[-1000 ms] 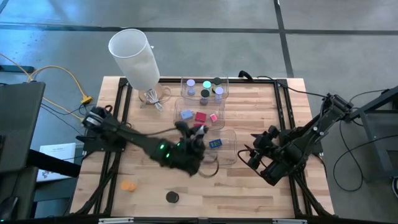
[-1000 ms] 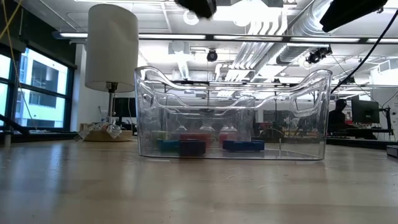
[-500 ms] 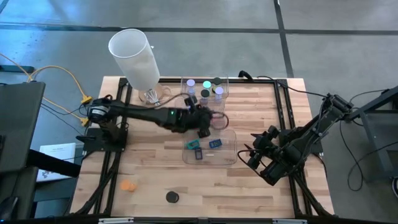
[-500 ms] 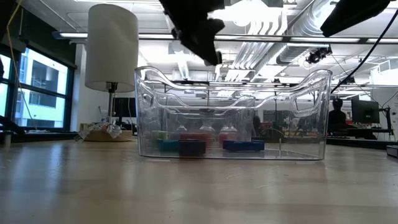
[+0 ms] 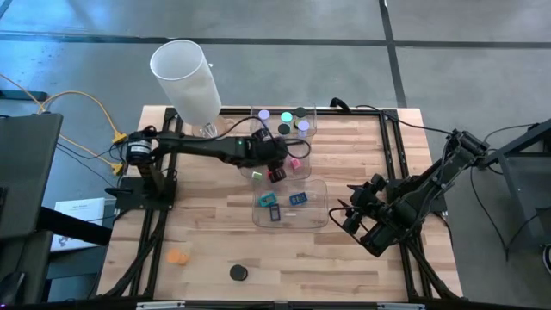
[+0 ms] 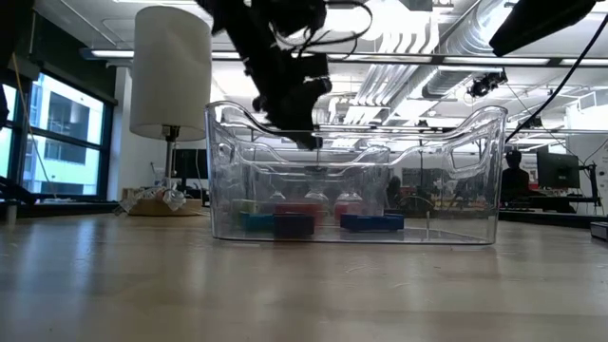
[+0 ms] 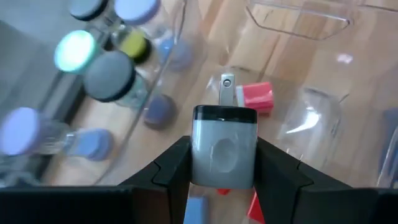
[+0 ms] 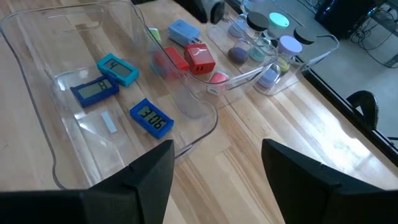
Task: Pick & Place Office items
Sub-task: Put the small white charger adapter into the middle transparent bin
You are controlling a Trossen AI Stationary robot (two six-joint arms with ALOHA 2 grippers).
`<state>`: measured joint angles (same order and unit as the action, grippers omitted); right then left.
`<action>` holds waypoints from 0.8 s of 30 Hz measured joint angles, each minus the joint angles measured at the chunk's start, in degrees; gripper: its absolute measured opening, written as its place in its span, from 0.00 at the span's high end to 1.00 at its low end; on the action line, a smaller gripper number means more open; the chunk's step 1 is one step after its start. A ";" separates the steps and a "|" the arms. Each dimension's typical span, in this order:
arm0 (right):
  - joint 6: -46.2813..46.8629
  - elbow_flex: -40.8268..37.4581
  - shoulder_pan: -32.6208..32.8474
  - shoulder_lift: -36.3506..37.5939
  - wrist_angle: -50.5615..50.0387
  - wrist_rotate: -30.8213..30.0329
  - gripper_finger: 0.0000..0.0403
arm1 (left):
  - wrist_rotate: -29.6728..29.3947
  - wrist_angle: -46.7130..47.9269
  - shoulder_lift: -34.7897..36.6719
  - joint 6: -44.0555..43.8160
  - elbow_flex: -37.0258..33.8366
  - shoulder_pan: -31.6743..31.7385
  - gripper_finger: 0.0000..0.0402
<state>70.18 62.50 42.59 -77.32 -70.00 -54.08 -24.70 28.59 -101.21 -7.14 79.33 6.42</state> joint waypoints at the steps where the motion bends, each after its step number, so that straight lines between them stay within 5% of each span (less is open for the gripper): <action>1: 0.01 0.00 0.00 0.00 0.00 0.00 0.43 | 1.18 -1.76 0.02 -0.11 -1.20 0.31 0.66; 16: 0.02 0.00 0.00 0.02 0.00 -1.05 0.43 | 13.26 -14.81 0.02 -2.49 -6.47 -0.21 0.66; 24: 0.02 0.00 0.00 0.02 0.30 -1.11 0.43 | 11.38 -18.11 -2.96 -1.53 -6.43 -0.46 0.66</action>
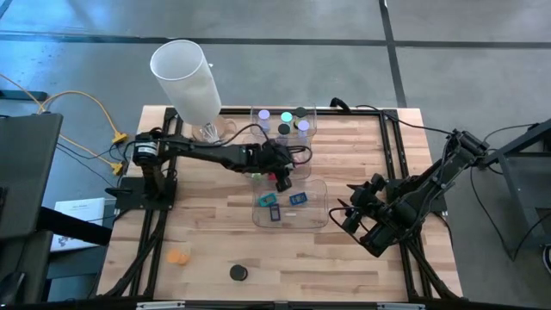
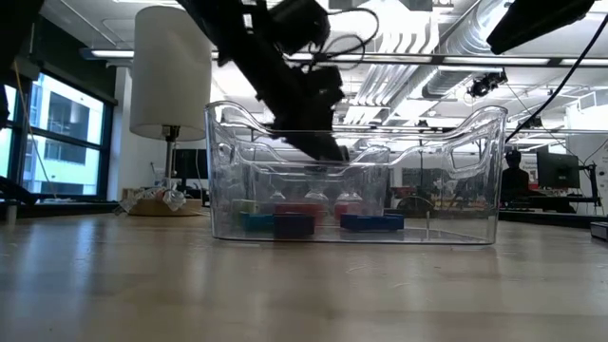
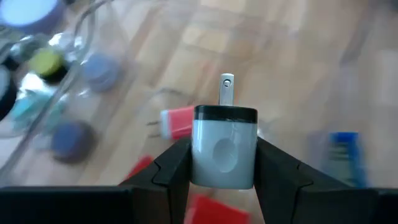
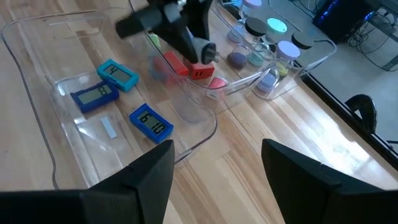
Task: Pick & Place Office items
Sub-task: Put the small white charger adapter into the middle transparent bin, then put the yellow hourglass into the top transparent bin
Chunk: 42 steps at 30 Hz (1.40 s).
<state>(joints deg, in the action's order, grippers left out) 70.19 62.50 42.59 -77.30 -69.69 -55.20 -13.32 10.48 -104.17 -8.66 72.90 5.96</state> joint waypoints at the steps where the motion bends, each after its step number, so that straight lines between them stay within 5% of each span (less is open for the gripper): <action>1: -0.02 0.00 0.00 0.00 -0.02 0.00 0.43 | -1.40 -0.32 -0.70 0.34 -0.06 0.18 0.66; 26: -1.51 0.02 0.00 0.02 1.15 -0.12 0.43 | -0.02 -3.01 -4.62 -1.59 0.00 -0.33 0.66; 42: -2.58 0.02 0.00 0.02 1.44 -0.15 0.43 | -0.07 -3.25 -4.59 1.64 0.00 -0.38 0.46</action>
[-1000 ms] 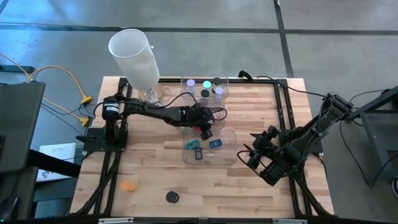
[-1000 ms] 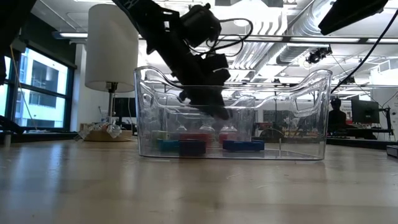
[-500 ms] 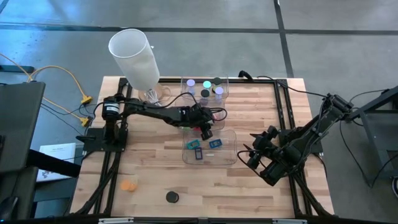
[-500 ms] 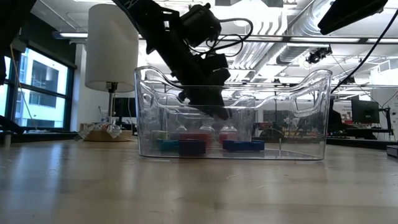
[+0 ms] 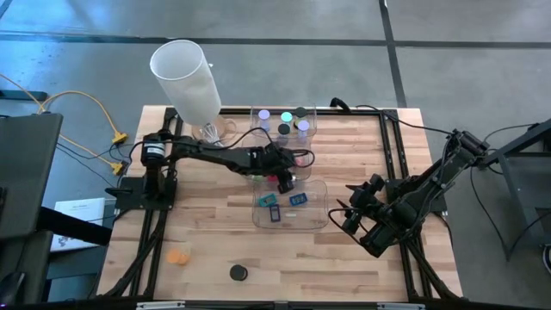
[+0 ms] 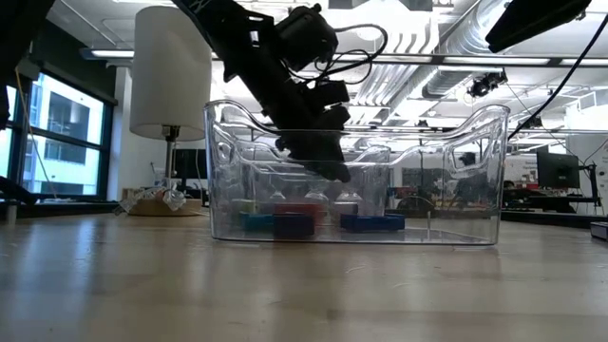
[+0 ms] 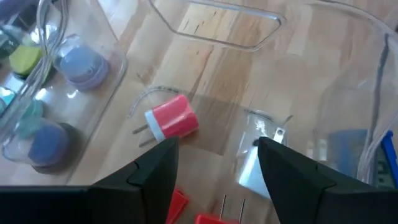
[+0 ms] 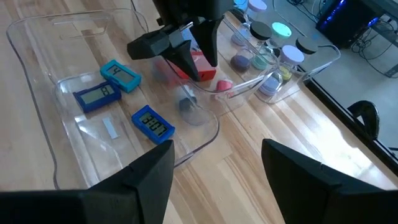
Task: Pick & Place Office items
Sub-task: Put the yellow hourglass into the top transparent bin
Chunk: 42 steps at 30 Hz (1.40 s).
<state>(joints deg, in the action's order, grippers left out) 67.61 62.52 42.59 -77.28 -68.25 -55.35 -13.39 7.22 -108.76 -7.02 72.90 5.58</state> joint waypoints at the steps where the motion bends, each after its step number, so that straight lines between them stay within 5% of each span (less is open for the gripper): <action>1: 0.02 0.00 0.00 0.00 0.00 0.00 0.43 | -0.02 0.09 0.16 0.76 0.00 -0.13 0.46; 8: 0.02 0.00 0.00 0.00 -0.04 -0.02 0.43 | -0.35 1.47 6.01 3.12 0.07 -3.61 0.46; 13: 0.02 0.01 0.01 0.00 -0.04 -0.03 0.43 | -7.79 7.31 13.86 5.09 0.24 -9.06 0.46; 21: 0.02 0.02 0.00 0.00 0.30 -0.04 0.43 | -12.07 15.32 23.29 -2.69 0.24 -18.25 0.46; 30: 0.02 0.02 0.01 0.00 0.42 -0.03 0.43 | -19.49 17.86 24.18 -3.79 0.23 -26.05 0.44; 42: -0.49 0.02 0.00 0.00 0.39 -0.02 0.43 | -17.55 22.93 24.20 -10.84 0.22 -27.99 0.24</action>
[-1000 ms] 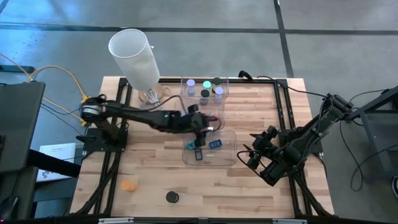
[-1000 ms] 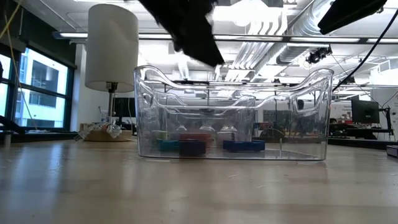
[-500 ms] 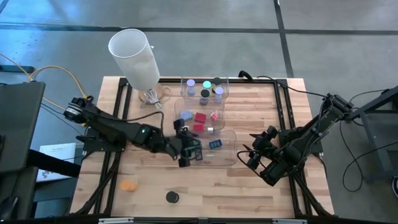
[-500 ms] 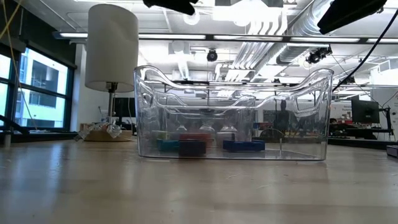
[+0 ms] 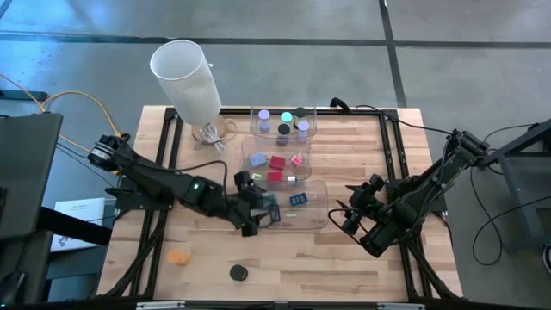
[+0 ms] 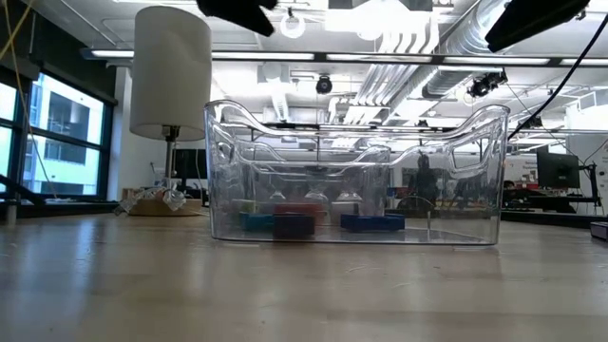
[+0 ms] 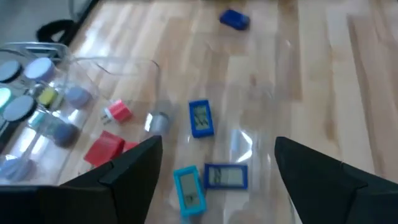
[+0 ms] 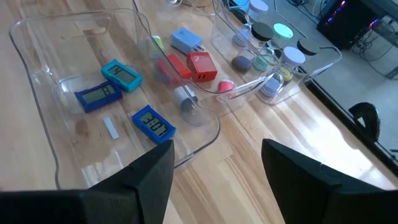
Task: Pick & Place Office items
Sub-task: Put the yellow hourglass into the top transparent bin
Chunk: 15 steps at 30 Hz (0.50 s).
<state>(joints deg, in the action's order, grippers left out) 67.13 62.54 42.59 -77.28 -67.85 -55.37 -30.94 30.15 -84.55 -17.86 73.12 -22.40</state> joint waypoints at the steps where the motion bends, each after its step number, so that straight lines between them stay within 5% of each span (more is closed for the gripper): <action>1: -0.56 0.00 0.02 0.00 0.00 0.02 0.43 | 0.02 1.01 0.00 -0.11 0.00 -0.74 0.24; 7: -1.12 0.00 0.01 0.00 0.00 0.33 0.43 | 0.11 4.52 0.00 -1.39 0.00 -6.65 0.24; 15: -0.95 0.00 0.00 0.00 0.73 1.33 0.43 | 2.76 14.70 0.02 -15.09 0.00 -17.76 0.24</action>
<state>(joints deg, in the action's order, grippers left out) 66.17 62.54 42.59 -77.28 -67.13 -54.04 -28.17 44.85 -84.53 -32.96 73.12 -40.17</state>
